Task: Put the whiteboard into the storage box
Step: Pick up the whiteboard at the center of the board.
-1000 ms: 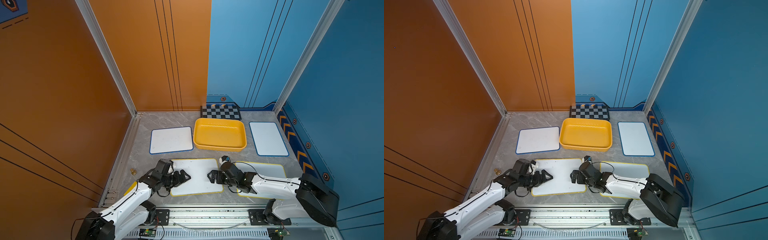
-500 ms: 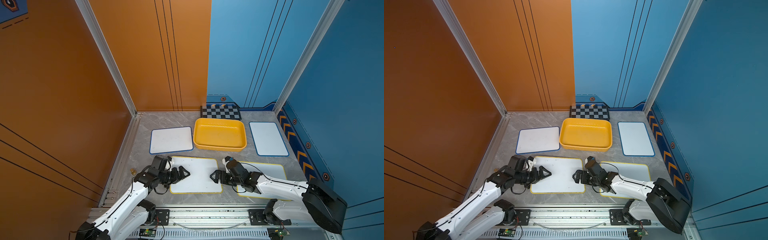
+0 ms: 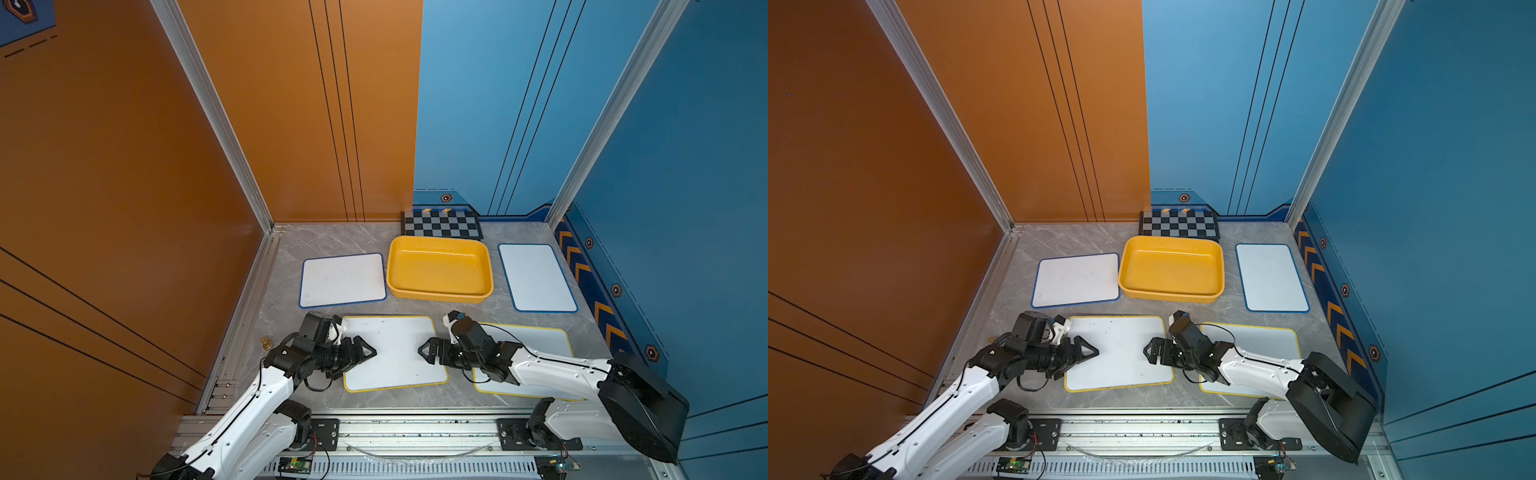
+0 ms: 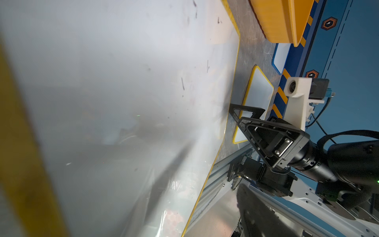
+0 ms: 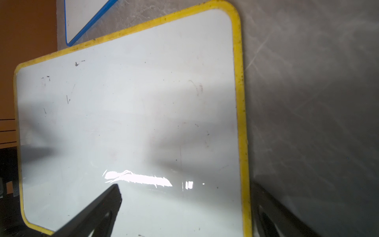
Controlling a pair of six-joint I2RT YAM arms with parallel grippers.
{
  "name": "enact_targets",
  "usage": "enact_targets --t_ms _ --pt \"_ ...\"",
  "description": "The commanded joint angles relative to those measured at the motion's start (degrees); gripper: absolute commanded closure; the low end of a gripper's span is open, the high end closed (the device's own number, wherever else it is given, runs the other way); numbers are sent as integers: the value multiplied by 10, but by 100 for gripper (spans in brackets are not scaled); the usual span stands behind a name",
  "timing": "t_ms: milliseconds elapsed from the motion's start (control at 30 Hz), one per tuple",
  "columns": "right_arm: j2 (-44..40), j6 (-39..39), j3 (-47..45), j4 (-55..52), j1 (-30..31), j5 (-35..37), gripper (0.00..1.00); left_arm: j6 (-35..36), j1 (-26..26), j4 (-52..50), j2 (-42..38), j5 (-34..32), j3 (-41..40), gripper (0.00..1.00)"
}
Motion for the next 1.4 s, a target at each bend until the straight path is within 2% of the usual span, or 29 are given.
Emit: enact_targets --t_ms 0,333,533,700,800,867,933,1200,1367 --pt "65 18 -64 -128 1 -14 0 10 5 0 -4 25 26 25" --pt "35 31 -80 -141 11 1 0 6 7 -7 -24 22 25 26" --pt "-41 34 -93 -181 9 28 0 6 9 -9 -17 22 22 40" --pt "-83 33 -99 -196 0 41 0 6 11 -16 -30 22 28 41" --pt "-93 29 -97 -200 -7 41 0 9 11 -15 -34 27 34 52" --pt "-100 27 -96 -204 -9 41 0 15 12 -15 -30 35 37 66" --pt "-111 28 -96 -208 -11 41 0 18 12 -15 -23 39 38 74" --pt "-213 18 -90 -273 -42 42 0 24 16 -21 -17 38 48 81" --pt "-303 -11 -69 -351 -114 37 0 57 20 -67 -7 26 83 93"
